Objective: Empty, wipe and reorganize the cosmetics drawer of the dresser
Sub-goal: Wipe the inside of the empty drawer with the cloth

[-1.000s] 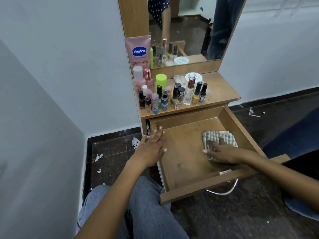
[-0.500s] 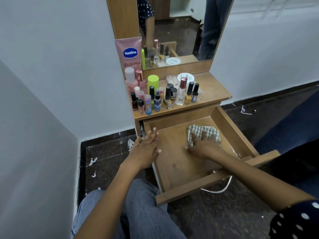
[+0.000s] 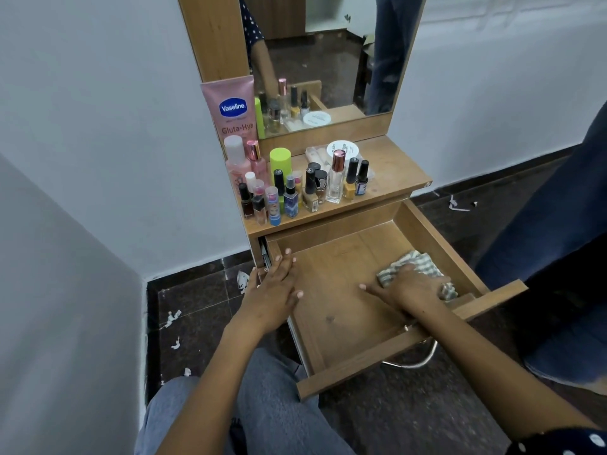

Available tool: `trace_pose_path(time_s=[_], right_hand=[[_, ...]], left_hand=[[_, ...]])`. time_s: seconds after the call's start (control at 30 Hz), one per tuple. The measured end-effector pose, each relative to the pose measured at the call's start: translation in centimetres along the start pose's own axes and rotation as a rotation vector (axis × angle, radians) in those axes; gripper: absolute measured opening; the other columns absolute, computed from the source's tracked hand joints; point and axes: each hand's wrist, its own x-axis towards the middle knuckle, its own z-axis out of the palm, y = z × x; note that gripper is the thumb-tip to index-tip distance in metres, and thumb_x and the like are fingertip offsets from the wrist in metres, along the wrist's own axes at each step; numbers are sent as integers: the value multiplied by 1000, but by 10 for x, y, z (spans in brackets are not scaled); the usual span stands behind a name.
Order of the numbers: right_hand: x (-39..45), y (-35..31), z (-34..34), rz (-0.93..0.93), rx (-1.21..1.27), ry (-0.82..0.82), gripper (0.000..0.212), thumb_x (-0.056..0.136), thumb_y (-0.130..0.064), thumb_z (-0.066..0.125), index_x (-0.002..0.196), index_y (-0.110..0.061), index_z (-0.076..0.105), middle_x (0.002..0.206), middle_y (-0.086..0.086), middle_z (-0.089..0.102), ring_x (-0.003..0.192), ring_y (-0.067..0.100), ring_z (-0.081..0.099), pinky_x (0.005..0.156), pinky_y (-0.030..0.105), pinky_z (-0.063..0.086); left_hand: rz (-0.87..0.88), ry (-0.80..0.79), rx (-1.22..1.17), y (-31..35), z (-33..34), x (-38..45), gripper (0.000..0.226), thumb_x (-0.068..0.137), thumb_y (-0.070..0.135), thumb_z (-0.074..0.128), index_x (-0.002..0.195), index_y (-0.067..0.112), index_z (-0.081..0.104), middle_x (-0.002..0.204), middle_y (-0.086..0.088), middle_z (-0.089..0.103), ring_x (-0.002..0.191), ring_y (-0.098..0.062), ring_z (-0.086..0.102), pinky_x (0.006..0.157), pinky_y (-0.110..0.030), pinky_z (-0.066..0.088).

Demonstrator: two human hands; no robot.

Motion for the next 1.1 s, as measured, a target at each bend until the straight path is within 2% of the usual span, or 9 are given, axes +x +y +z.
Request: trace_pose_path(time_s=[0.1, 0.23, 0.3, 0.4, 0.47, 0.6, 0.83, 0.97, 1.1], right_hand=[[-12, -1, -5, 52, -48, 20, 131, 56, -97, 32, 148, -6, 17, 145, 21, 41, 136, 43, 35, 112, 64, 8], [-29, -23, 0, 18, -80, 35, 124, 64, -94, 28, 148, -4, 17, 139, 22, 48, 125, 41, 48, 111, 60, 23], [-42, -39, 8, -49, -112, 34, 123, 64, -94, 24, 149, -6, 17, 140, 22, 47, 124, 42, 49, 112, 63, 17], [-64, -53, 12, -53, -135, -40, 117, 73, -88, 23, 150, -5, -5, 150, 24, 32, 137, 45, 32, 112, 66, 1], [-65, -50, 7, -43, -98, -48, 115, 74, -88, 21, 151, -9, -12, 154, 23, 23, 142, 45, 21, 111, 68, -3], [-46, -26, -11, -12, -117, -7, 113, 75, -87, 21, 152, -8, -4, 157, 21, 15, 145, 42, 10, 113, 64, -8], [-39, -7, -21, 100, -175, -93, 126, 66, -94, 23, 151, -4, 1, 148, 32, 30, 137, 51, 26, 113, 64, -4], [-35, -15, -14, 70, -150, -80, 128, 63, -95, 26, 149, -1, 11, 147, 27, 36, 136, 50, 30, 112, 67, -3], [-43, -47, 9, -95, -95, -109, 124, 58, -98, 22, 145, -9, 33, 141, 20, 46, 126, 42, 46, 111, 65, 18]], left_hand=[[-5, -1, 5, -2, 0, 0, 62, 103, 36, 27, 150, 20, -11, 150, 6, -30, 142, -11, -21, 113, -43, -14], [-9, -10, 17, -1, -1, 0, 62, 103, 36, 27, 150, 19, -10, 154, 4, -26, 142, -11, -21, 113, -43, -14], [-8, -7, 14, 0, -2, -1, 62, 103, 36, 27, 151, 19, -9, 154, 4, -26, 142, -11, -21, 112, -43, -14], [-6, -9, 16, 2, -3, -1, 62, 103, 35, 27, 151, 18, -8, 154, 3, -25, 142, -12, -21, 113, -43, -14], [-8, -11, 13, 1, -3, -1, 62, 103, 35, 27, 151, 18, -7, 155, 3, -24, 142, -12, -21, 113, -44, -14], [-9, -13, 12, 0, -3, 0, 62, 103, 36, 26, 151, 18, -9, 153, 4, -27, 142, -11, -21, 112, -44, -15], [-13, -19, 25, 2, -2, -1, 62, 103, 37, 26, 150, 19, -10, 153, 4, -27, 141, -10, -22, 112, -43, -16], [-9, -16, 31, 1, -3, -1, 62, 103, 37, 26, 151, 19, -10, 154, 3, -26, 142, -11, -21, 112, -44, -15], [-7, -14, 38, 0, -2, -1, 62, 103, 37, 26, 151, 19, -9, 154, 3, -26, 142, -11, -21, 112, -43, -14]])
